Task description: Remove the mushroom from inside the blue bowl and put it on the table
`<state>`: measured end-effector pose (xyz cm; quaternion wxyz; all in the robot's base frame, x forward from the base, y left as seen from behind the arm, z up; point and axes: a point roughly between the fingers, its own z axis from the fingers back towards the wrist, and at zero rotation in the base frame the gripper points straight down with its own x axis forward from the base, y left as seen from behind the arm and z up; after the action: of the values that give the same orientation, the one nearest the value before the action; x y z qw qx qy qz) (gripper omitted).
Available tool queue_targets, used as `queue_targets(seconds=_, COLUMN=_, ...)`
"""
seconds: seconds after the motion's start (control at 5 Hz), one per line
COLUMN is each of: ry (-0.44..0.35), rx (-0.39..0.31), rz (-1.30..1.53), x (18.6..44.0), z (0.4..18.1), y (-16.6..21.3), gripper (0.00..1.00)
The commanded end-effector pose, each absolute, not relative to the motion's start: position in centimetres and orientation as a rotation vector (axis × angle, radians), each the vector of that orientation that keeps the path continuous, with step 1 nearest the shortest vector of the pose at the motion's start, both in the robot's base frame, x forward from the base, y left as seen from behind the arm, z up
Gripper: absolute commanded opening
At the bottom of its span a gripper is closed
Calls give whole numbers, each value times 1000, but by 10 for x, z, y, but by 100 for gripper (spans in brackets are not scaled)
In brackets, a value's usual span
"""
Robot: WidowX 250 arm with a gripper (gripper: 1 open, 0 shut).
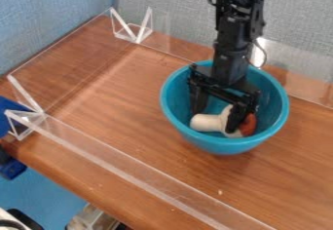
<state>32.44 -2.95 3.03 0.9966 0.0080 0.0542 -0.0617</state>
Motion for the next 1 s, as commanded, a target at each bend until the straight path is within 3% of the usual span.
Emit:
queue_targets(seconds=0.0, ry=125, rx=41, rz=-56, x=328, z=3, y=-15, gripper=100)
queue_targets(seconds=0.8, ry=160, rx=62, rz=-2, x=324, z=-15, y=-4, gripper=100)
